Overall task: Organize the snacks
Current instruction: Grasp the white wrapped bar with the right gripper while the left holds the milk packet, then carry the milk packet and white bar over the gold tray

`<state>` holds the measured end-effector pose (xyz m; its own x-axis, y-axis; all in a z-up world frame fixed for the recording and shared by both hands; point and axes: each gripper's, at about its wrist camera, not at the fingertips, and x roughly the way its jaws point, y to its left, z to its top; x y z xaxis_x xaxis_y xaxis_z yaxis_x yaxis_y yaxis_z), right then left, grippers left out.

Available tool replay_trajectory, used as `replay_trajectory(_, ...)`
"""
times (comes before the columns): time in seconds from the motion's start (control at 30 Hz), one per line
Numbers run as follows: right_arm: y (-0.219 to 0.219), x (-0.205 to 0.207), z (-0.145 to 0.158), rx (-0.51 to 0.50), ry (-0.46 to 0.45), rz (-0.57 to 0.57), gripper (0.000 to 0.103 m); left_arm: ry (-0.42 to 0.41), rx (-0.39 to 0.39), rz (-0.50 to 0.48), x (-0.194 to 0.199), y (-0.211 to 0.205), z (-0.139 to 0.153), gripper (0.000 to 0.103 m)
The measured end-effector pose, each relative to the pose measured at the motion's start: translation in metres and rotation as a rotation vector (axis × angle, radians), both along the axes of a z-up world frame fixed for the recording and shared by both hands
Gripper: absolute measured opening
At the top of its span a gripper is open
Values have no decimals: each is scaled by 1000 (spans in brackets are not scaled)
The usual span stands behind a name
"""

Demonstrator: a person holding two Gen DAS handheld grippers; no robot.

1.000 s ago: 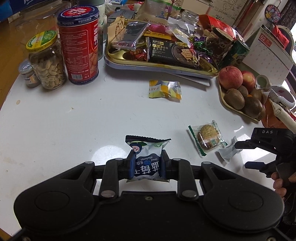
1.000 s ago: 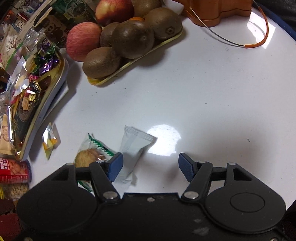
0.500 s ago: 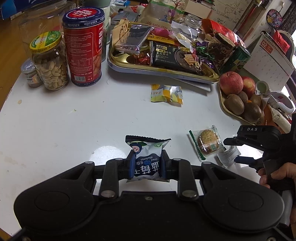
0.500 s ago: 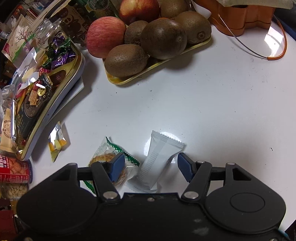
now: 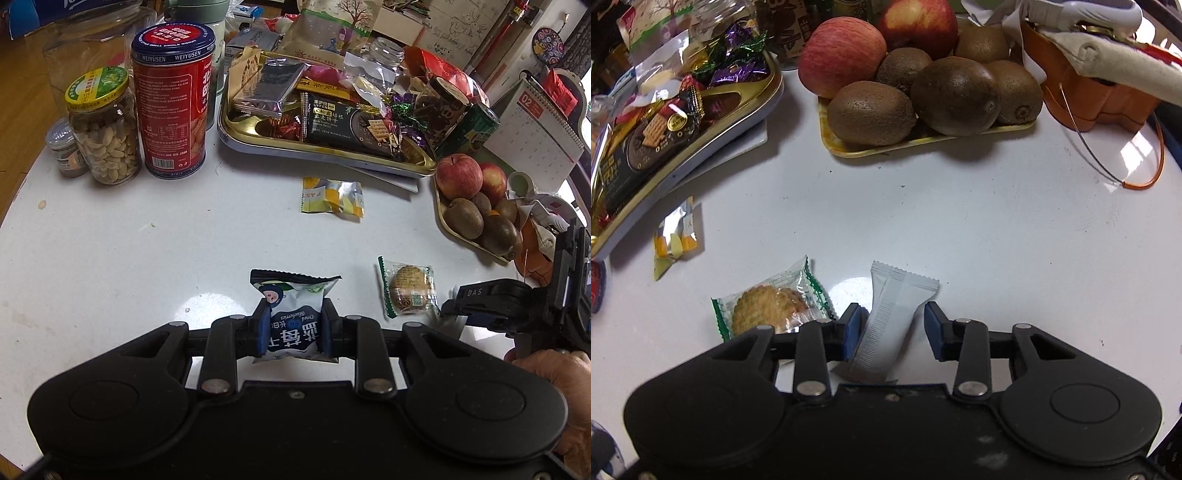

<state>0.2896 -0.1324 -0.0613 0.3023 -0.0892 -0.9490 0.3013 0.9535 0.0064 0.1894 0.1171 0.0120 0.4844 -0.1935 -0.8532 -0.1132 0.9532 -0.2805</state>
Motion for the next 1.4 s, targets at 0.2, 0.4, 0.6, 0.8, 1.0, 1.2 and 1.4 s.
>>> replay_trajectory(0.2,-14,-12,1,58,-12,-3,20,-10,1,-5,0,0,3,34)
replay_trajectory(0.4,-24,-34,1,96,-35,12,20,-7,17,-16,-2,-3,1,34)
replay_trajectory(0.6,-29,-57,24,122,-89,57,20,-15,53,-25,-2,-8,0,34)
replay_trajectory(0.8,-29,-95,65,168,-162,121,20,-21,76,-37,-10,-13,0,34)
replay_trajectory(1.0,-32,-144,91,207,-214,162,20,-48,106,-86,-34,-26,9,34)
replay_trajectory(1.2,-35,-189,99,244,-241,174,20,-69,130,-95,-60,-42,14,34)
replay_trajectory(1.4,-36,-232,97,265,-258,190,21,-87,162,-157,-100,-71,13,34)
